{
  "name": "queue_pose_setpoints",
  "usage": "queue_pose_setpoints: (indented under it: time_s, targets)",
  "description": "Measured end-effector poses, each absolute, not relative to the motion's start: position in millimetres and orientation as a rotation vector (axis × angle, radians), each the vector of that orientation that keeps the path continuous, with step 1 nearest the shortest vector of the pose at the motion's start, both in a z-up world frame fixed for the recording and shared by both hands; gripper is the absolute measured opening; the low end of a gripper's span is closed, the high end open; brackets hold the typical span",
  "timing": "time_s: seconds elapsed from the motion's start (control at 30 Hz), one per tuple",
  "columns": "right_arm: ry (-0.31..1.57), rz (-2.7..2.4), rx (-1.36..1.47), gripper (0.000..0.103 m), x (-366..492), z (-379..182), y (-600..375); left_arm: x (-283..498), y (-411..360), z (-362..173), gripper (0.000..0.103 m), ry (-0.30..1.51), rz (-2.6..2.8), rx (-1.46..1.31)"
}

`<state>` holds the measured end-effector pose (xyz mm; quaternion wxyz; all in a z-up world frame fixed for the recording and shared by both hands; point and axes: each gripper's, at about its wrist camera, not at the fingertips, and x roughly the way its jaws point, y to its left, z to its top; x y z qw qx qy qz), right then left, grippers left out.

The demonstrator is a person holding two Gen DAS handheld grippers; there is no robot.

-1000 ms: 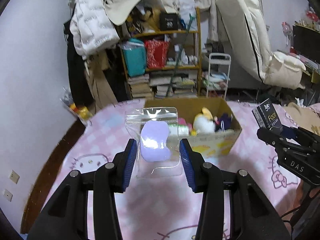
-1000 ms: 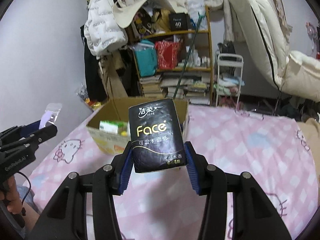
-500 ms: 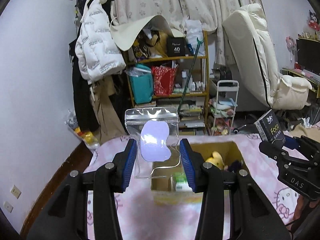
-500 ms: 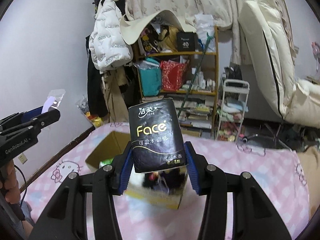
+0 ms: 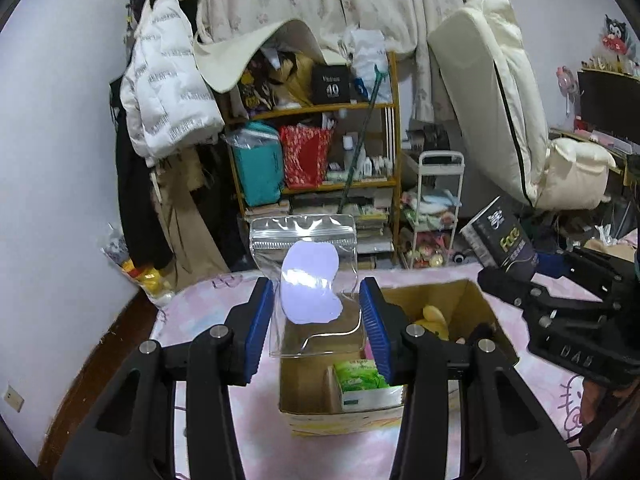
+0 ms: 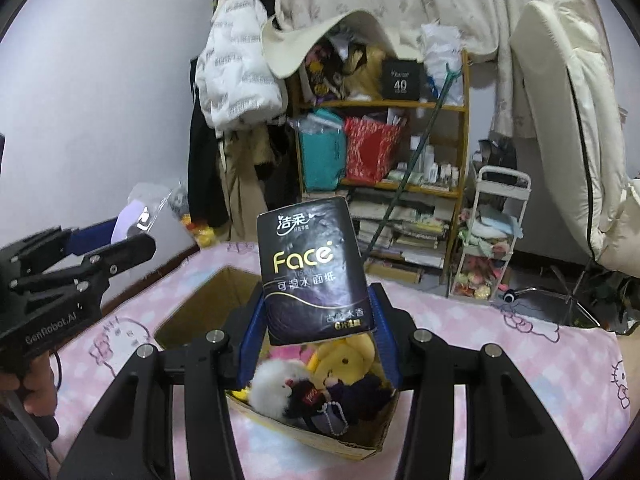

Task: Organize soft objects
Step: 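Release clear bag into box with left tool while right tool drops Face box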

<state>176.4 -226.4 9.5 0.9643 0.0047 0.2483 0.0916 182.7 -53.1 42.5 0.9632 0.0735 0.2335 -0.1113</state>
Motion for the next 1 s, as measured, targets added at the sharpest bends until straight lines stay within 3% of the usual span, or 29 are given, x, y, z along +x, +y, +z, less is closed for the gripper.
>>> queue_pose_setpoints:
  time_s: [0.33,0.67,1.0]
  targets:
    - [0.587,0.203,0.032,0.052,197,-30,-228,214,-63,-11,0.044,0.593,-0.228,0.164]
    - [0.627,0.215,0.099,0.052,205,-44,-239,219,-67,-29,0.045,0.643,-0.241,0.163]
    - [0.622,0.180,0.077,0.053,189,-36,-245,209,-60,-21,0.057,0.637,-0.191,0.160]
